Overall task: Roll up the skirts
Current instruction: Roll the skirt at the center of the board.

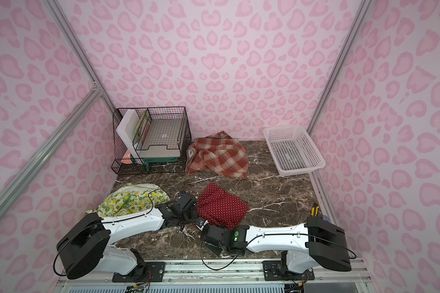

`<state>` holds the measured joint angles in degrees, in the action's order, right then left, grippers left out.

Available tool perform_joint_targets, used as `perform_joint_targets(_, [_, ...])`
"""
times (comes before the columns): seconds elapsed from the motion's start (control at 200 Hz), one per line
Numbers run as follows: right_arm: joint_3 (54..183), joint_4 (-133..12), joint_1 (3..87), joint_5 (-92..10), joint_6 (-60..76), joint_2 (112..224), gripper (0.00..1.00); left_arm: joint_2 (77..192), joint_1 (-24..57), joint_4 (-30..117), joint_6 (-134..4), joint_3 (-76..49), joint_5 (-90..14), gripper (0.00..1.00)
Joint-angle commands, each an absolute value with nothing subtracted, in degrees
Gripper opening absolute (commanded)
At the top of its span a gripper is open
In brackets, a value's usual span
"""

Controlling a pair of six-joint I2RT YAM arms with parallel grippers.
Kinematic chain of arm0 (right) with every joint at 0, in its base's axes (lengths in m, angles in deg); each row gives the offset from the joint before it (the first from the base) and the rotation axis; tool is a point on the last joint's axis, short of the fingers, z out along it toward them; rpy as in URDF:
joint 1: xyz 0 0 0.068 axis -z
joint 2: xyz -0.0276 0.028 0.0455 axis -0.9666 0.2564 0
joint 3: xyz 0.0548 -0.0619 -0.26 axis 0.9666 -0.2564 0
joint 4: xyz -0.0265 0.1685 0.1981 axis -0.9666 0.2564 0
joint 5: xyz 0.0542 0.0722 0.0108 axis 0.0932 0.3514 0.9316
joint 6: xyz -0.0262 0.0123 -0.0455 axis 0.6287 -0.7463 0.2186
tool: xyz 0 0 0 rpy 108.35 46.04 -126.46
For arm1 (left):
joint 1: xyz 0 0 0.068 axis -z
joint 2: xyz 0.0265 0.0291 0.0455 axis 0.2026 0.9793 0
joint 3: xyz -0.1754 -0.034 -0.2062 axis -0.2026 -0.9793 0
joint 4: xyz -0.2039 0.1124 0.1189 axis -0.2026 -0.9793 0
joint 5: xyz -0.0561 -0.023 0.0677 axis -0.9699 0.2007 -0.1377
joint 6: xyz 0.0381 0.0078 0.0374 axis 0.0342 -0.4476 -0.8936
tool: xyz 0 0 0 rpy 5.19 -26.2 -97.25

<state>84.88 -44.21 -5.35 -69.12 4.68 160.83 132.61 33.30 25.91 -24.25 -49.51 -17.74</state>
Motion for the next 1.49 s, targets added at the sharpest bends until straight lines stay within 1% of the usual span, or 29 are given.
perform_joint_targets(0.0, [84.23, -46.94, -5.50, -72.07, 7.10, 163.36, 0.53, 132.38, 33.19, 23.01, -25.16, -49.72, -17.45, 0.00])
perform_joint_targets(0.165, [86.08, -43.00, -5.91, -79.24, 5.71, 169.25, 0.61, 132.82, 33.22, 24.32, -25.25, -50.07, -18.49, 0.00])
perform_joint_targets(0.305, [88.45, -38.36, -6.06, -82.48, 2.11, 174.08, 0.60, 133.36, 33.13, 25.80, -25.51, -50.38, -19.44, 0.00])
perform_joint_targets(0.385, [88.59, -37.68, -5.88, -81.60, 0.54, 175.93, 0.58, 133.84, 33.00, 26.27, -25.69, -50.38, -19.82, 0.00])
perform_joint_targets(0.455, [89.15, -36.69, -5.81, -79.88, -0.18, 177.72, 0.50, 134.05, 32.79, 26.83, -25.78, -50.47, -20.40, 0.00])
perform_joint_targets(0.575, [89.46, -35.79, -5.74, -77.00, -0.77, 178.89, 0.19, 133.48, 32.35, 27.43, -25.69, -50.73, -21.19, 0.00])
perform_joint_targets(0.61, [89.39, -35.68, -5.79, -75.98, -0.44, 178.77, 0.13, 133.08, 31.94, 27.28, -25.61, -50.73, -21.33, 0.00])
perform_joint_targets(0.67, [88.94, -35.76, -5.72, -73.48, 0.16, 178.20, 0.04, 131.87, 31.19, 26.42, -25.60, -50.70, -21.60, 0.00])
perform_joint_targets(0.69, [88.82, -35.91, -5.64, -72.40, 0.46, 177.80, 0.01, 131.30, 30.85, 26.01, -25.60, -50.69, -21.65, 0.07])
perform_joint_targets(0.705, [88.66, -36.13, -5.56, -71.34, 0.73, 177.43, 0.00, 130.79, 30.63, 25.77, -25.67, -50.73, -21.75, 0.15])
perform_joint_targets(0.74, [88.31, -36.87, -5.08, -68.29, 1.45, 176.31, 0.00, 129.42, 29.87, 24.95, -25.78, -50.73, -21.71, 0.35])
perform_joint_targets(0.775, [87.96, -37.82, -3.97, -64.28, 1.87, 174.99, 0.00, 127.73, 29.22, 23.61, -25.76, -50.65, -21.12, 0.49])
perform_joint_targets(0.8, [87.76, -38.73, -3.04, -60.81, 2.16, 173.89, 0.00, 126.36, 28.70, 22.38, -25.82, -50.49, -20.49, 0.57])
perform_joint_targets(0.835, [87.47, -40.14, -1.44, -55.61, 2.30, 172.26, 0.00, 124.17, 28.22, 20.56, -25.94, -50.40, -19.53, 0.64])
perform_joint_targets(0.86, [87.38, -41.23, -0.01, -51.84, 2.31, 171.10, 0.00, 122.56, 27.90, 19.56, -26.16, -50.36, -18.97, 0.74])
perform_joint_targets(0.895, [87.20, -42.86, 2.00, -46.48, 1.95, 169.53, 0.00, 120.41, 27.59, 18.08, -26.47, -50.34, -18.28, 0.79])
perform_joint_targets(0.955, [87.13, -46.33, 5.76, -36.89, 0.66, 167.67, 0.00, 117.10, 27.42, 15.42, -26.44, -50.29, -17.48, 0.82])
perform_joint_targets(1.065, [85.59, -54.06, 13.57, -20.32, -3.11, 167.14, 0.00, 112.27, 27.38, 13.14, -25.27, -51.50, -18.05, 0.82])
perform_joint_targets(1.185, [82.01, -61.55, 20.66, -9.44, -5.81, 168.15, 0.00, 107.82, 27.55, 11.82, -24.46, -53.26, -18.44, 0.82])
perform_joint_targets(1.335, [74.01, -71.68, 28.36, -2.64, -11.56, 169.98, 0.00, 104.54, 28.17, 11.41, -24.29, -54.46, -18.69, 0.81])
perform_joint_targets(1.49, [70.01, -77.02, 34.86, 0.98, -13.97, 171.10, 0.00, 107.55, 30.51, 14.44, -24.11, -53.51, -18.83, 0.81])
